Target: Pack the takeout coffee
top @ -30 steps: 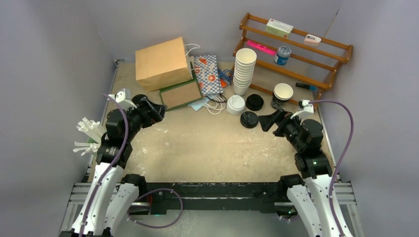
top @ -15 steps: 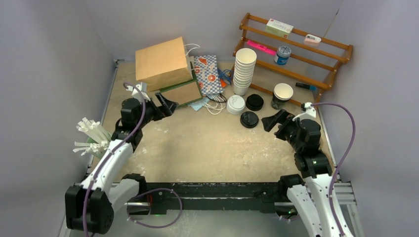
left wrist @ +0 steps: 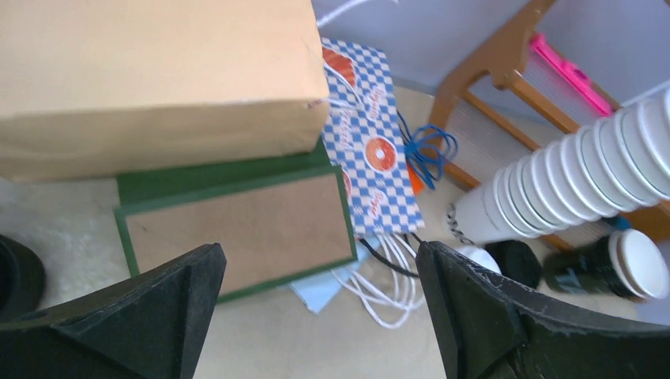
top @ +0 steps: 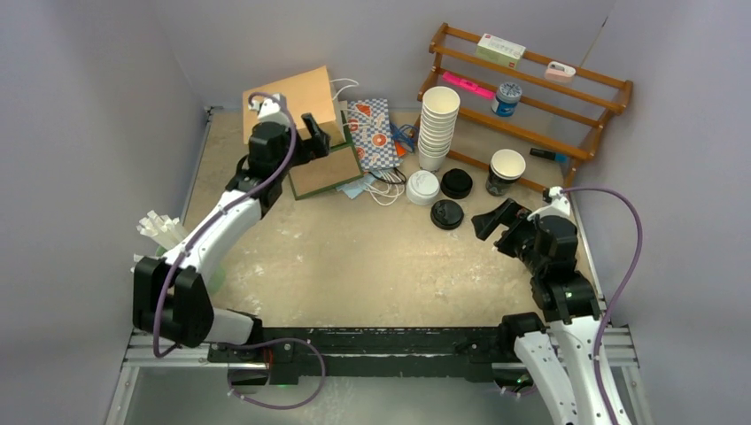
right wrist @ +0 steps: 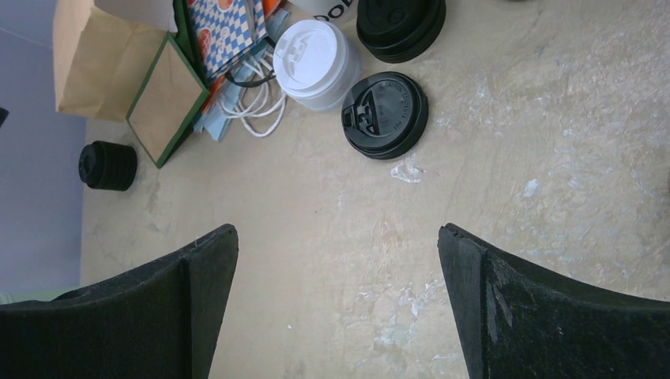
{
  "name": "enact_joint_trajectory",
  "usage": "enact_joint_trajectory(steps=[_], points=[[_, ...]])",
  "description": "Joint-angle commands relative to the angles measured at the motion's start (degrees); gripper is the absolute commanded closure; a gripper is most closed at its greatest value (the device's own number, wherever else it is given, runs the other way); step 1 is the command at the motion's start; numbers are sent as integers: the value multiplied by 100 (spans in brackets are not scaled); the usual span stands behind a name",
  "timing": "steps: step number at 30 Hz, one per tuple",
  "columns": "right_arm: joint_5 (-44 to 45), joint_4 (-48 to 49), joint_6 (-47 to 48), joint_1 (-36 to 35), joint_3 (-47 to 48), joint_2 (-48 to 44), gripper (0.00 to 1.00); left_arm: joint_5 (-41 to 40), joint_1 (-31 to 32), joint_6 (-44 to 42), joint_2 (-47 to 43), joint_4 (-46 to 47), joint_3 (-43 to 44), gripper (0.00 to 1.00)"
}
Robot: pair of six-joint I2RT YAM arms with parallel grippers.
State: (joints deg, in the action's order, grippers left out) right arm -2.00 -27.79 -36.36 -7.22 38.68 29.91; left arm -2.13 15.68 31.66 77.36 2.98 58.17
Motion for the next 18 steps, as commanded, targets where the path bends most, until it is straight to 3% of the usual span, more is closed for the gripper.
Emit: enact_joint_trajectory(steps=[1, 7, 18], points=[[183, 14, 68, -7, 166, -133, 2, -1619, 434, -966, 710, -560, 1303, 0], [181, 64, 150, -7, 270, -83, 2, -2695, 682, -1778, 1867, -1392, 2958, 0], [393, 52, 199, -8, 290, -156, 2, -4185, 1135, -3129, 4057, -1968, 5429, 5]])
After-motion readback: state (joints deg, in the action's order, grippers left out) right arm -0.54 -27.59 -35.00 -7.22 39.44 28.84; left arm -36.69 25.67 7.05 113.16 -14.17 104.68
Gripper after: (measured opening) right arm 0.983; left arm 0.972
